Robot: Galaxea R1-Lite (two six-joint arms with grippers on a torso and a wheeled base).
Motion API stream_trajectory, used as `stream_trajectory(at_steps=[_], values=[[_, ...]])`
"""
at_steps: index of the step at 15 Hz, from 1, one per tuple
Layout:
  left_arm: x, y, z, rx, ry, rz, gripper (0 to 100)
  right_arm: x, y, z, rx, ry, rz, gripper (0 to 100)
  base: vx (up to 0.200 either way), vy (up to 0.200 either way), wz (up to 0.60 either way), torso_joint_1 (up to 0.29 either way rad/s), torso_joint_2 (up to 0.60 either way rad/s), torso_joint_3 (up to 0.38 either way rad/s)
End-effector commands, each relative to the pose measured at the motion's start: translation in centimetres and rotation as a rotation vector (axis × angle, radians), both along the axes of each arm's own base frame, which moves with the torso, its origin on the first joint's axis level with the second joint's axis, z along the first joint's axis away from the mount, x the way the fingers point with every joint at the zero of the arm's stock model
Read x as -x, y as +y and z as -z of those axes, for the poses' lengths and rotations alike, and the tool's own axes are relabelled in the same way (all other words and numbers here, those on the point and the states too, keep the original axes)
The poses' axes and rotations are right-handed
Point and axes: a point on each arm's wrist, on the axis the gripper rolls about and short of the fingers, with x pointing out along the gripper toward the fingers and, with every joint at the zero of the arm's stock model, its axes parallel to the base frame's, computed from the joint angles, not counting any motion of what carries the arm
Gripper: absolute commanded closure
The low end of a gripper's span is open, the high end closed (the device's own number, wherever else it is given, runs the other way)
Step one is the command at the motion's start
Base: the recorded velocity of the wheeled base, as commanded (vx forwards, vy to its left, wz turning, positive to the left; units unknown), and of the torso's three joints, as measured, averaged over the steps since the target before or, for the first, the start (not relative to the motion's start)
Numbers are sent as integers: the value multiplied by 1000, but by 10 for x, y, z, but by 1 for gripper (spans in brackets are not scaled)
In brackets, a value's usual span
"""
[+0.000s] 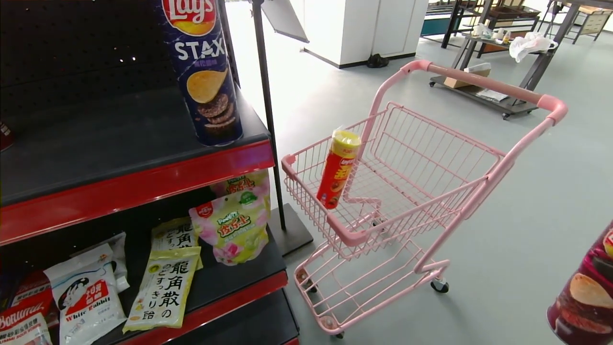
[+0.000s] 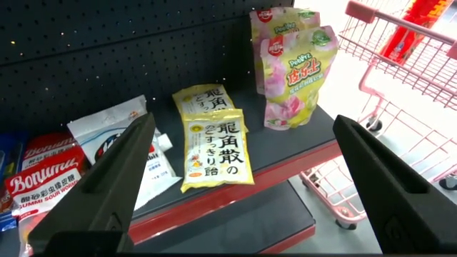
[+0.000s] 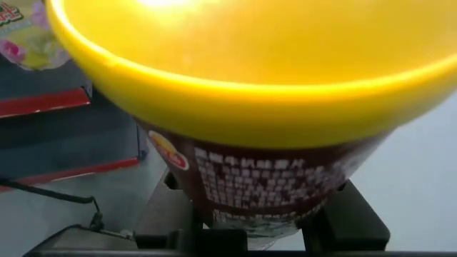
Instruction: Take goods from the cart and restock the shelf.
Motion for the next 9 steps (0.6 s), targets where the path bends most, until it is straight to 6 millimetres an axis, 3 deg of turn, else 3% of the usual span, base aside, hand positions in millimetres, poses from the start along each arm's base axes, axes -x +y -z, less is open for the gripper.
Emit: stream_trajectory(at_steps=[1,9], values=[[0,0,0,-2,0,-1,0,15,-5,3,-11,-50,17,100,0,0,0,32,-134,-105],[0,0,0,0,0,-1,0,14,-5,4,-9,-41,11,100,0,0,0,135,-464,-326]])
